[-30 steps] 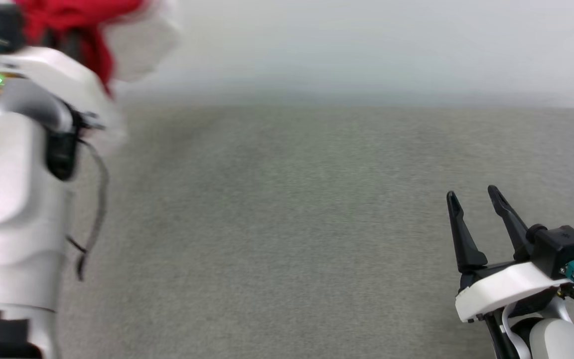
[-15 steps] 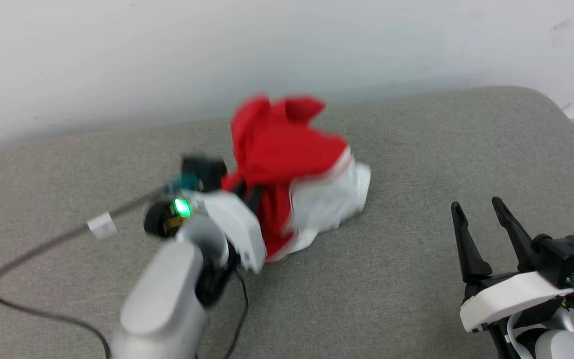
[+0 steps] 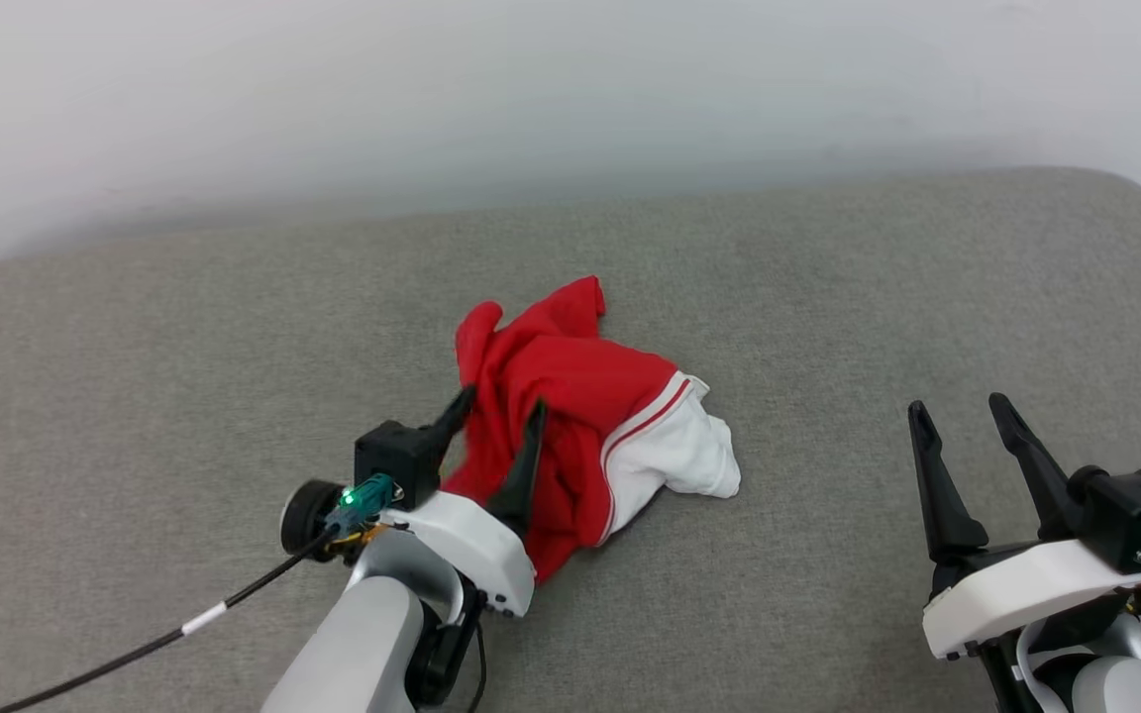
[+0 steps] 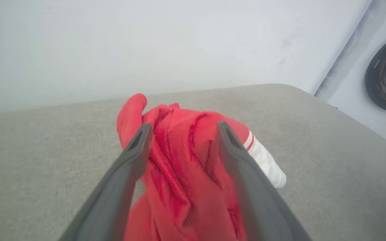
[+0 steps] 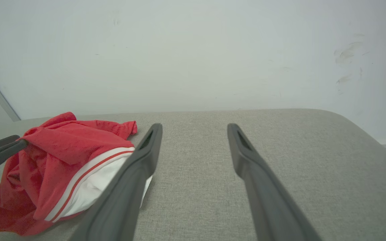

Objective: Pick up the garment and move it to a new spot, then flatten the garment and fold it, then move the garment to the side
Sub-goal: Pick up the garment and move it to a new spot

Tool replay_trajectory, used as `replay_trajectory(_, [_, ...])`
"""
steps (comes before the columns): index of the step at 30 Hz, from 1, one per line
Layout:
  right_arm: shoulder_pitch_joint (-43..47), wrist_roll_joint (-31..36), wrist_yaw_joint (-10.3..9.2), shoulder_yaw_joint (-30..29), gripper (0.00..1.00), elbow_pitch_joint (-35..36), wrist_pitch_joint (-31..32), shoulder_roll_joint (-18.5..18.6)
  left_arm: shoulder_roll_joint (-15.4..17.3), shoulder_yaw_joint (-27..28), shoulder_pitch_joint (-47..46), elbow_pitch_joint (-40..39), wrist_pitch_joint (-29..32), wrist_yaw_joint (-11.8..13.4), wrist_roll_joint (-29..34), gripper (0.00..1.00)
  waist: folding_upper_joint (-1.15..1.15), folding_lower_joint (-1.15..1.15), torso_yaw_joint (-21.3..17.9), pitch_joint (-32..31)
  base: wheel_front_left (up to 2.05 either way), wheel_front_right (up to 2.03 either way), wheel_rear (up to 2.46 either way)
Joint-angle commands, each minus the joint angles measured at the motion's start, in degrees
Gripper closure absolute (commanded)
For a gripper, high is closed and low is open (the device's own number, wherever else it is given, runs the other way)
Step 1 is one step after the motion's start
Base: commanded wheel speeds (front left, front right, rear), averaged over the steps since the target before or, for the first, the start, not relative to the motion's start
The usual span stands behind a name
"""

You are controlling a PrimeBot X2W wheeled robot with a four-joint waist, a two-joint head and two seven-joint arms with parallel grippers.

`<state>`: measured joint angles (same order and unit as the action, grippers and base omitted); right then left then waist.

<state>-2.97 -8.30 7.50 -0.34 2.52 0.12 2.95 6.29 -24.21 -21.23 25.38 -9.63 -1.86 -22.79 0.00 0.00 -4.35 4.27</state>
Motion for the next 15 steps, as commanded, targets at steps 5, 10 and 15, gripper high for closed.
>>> replay_trajectory(5, [1.2, -0.19, -0.01, -0.5, 0.0, -0.25, 0.65, -0.1, 1.14, 1.47, 1.59, -6.12, -4.19, 3.67, 2.81, 0.0, 0.0, 0.0, 1.64, -2.16, 0.0, 0.0, 0.0])
replay_trajectory(10, [2.29, -0.69, -0.01, -0.81, 0.0, -0.26, 0.9, -0.1, 3.13, 4.93, 4.62, -10.98, -5.18, 7.44, 3.68, 0.0, 0.0, 0.0, 2.19, -3.55, 0.0, 0.0, 0.0])
replay_trajectory(15, [3.36, -1.19, -0.01, -0.83, 0.0, -0.76, 1.31, -0.11, 6.15, 9.26, 9.02, -12.84, -4.97, 9.1, 1.61, 0.0, 0.0, 0.0, 2.47, -4.58, 0.0, 0.0, 0.0])
